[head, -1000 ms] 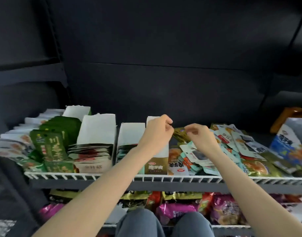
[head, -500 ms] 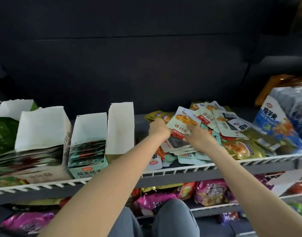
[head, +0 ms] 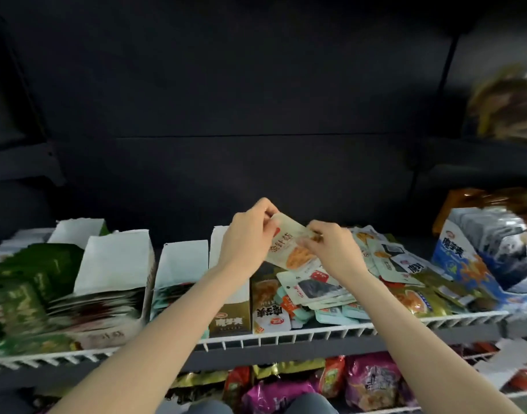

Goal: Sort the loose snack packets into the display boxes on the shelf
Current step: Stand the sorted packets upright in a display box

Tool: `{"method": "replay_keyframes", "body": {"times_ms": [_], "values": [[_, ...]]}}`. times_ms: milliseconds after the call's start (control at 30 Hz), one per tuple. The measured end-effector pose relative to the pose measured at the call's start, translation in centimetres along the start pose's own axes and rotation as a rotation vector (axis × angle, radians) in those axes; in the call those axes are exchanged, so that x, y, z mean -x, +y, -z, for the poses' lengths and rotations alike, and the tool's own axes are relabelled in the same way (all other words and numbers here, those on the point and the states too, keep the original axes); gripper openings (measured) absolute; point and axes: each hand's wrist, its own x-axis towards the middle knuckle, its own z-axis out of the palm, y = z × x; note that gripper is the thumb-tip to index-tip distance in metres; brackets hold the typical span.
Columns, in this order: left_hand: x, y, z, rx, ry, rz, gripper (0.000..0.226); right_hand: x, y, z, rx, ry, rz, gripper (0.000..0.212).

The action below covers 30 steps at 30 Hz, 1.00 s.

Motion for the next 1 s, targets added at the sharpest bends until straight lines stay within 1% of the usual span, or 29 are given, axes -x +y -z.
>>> {"method": "replay_keyframes", "body": {"times_ms": [67,133,200,300,400,533,700,800,833,933,1000], "values": [[0.5,-0.8,2.3,0.084,0.065,0.057,0.018,0.4,-1.7,0.2,-0.075,0.032,0.013,0.023],[1.0,-2.0,4.6,0.158,0.085,0.124,0.026,0.6,-3.8,0.3,-0.23,0.076,0.012,0.018],[1.6,-3.2,6.8,0.191,0.08,0.151,0.02,0.6,-6.1,0.1,-0.4,0.077,-0.004,0.012],[2.5,-5.0,10.1,0.181,0.139,0.126,0.006,0.4,-9.9,-1.0,-0.613,0.004,0.032,0.005],[3.5,-7.2,13.6,0.15,0.225,0.12,0.01,0.3,-13.4,-3.0,-0.678,-0.078,0.083,0.011],[5.2,-10.3,17.0,0.139,0.275,0.154,0.011,0.2,-16.7,-6.0,-0.574,-0.135,0.171,0.021],[7.5,-14.8,19.5,0.055,0.279,0.203,0.016,0.7,-19.7,-10.3,-0.524,-0.215,0.186,0.019],[8.3,-16.5,20.0,-0.039,0.242,0.249,0.005,0.9,-20.4,-12.0,-0.466,-0.257,0.18,0.021],[8.6,-16.8,20.0,-0.079,0.24,0.256,0.007,1.0,-20.5,-12.3,-0.413,-0.262,0.189,0.021],[9.3,-16.8,20.3,-0.142,0.264,0.165,0.009,1.2,-20.5,-12.9,-0.177,-0.308,0.213,0.019],[9.5,-16.5,20.4,-0.208,0.158,0.085,0.005,1.3,-20.5,-13.1,-0.082,-0.328,0.221,0.017]]}}
